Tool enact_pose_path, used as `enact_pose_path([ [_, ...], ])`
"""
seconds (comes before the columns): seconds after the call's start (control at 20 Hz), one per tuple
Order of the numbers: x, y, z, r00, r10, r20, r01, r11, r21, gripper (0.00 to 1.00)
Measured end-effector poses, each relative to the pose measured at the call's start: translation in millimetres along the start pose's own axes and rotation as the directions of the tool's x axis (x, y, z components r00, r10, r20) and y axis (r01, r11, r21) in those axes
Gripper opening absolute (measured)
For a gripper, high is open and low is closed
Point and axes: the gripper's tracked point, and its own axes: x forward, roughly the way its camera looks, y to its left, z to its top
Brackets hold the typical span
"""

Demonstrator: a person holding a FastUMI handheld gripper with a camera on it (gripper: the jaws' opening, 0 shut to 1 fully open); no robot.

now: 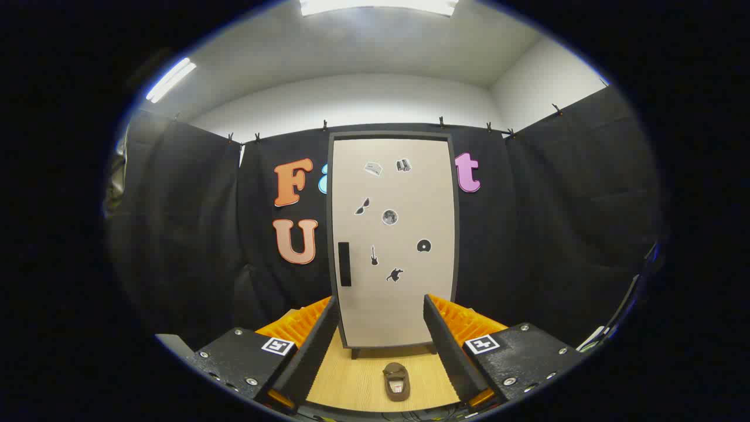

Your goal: Open the shoe cabinet door, grab the shoes and put them into the shoe cabinet, then close the shoe cabinet door.

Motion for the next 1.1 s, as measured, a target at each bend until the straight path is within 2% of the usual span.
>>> enact_pose_path([
  [0.7,1,-4,4,1.000,0.006,0.014,-0.006,1.000,0.013,0.91],
  [1.1,12,11,-1,0.999,0.040,0.002,-0.040,0.999,0.018,0.91],
])
